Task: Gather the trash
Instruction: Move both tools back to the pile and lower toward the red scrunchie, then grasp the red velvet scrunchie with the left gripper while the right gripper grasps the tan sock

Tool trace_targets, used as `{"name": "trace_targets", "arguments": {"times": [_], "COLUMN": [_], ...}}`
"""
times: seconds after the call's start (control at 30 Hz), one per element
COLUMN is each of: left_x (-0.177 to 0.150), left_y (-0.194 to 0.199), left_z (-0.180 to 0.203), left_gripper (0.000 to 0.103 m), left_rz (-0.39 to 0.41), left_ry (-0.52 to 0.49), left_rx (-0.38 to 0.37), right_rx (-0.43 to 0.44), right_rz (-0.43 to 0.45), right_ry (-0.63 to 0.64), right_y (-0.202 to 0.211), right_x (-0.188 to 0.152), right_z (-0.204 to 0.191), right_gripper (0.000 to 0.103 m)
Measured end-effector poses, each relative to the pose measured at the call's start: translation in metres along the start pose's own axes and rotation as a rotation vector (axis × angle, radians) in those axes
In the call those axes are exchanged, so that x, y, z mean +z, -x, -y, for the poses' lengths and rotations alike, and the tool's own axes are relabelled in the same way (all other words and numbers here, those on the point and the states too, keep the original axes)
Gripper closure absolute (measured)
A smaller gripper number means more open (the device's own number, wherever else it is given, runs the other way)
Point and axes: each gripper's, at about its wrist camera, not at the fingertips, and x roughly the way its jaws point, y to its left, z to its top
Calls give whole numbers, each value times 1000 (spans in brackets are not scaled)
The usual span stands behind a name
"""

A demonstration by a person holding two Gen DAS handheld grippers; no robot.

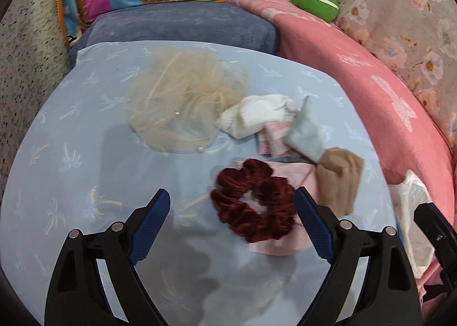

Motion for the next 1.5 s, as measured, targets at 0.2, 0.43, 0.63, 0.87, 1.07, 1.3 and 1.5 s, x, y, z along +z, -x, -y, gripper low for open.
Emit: {"name": "trace_targets", "arguments": {"times": [0.2, 0.43, 0.63, 0.87, 1.07, 1.3, 1.5], "left_x": [-1, -2, -4, -6, -3, 3, 8], "left_y": [-13, -23, -31, -33, -27, -7, 14], "left_z": [-13, -14, -10, -8, -3, 8, 26], "left_gripper": [19, 27, 44, 76, 84, 85, 85], "left_rz": [-28, -58, -93, -116, -104, -55, -5], "left_ry": [16, 13, -2, -9, -18, -38, -72], "left_rx": [19, -3, -29, -70, -73, -76, -93], "right_rx": [13, 17, 22, 32, 40, 40, 45], "right_rz": [-19, -37, -61, -100, -116, -55, 13], "right_ry": [25, 37, 37, 28, 9, -16, -40], "right_y": [-18, -38, -55, -78, -81, -54, -20], "right_x": [3, 7, 7, 4, -1, 5, 15], "right_z": [-18, -30, -36, -35, -29, -18, -2], "right_gripper": [53, 53, 53, 75, 100, 101, 101]}}
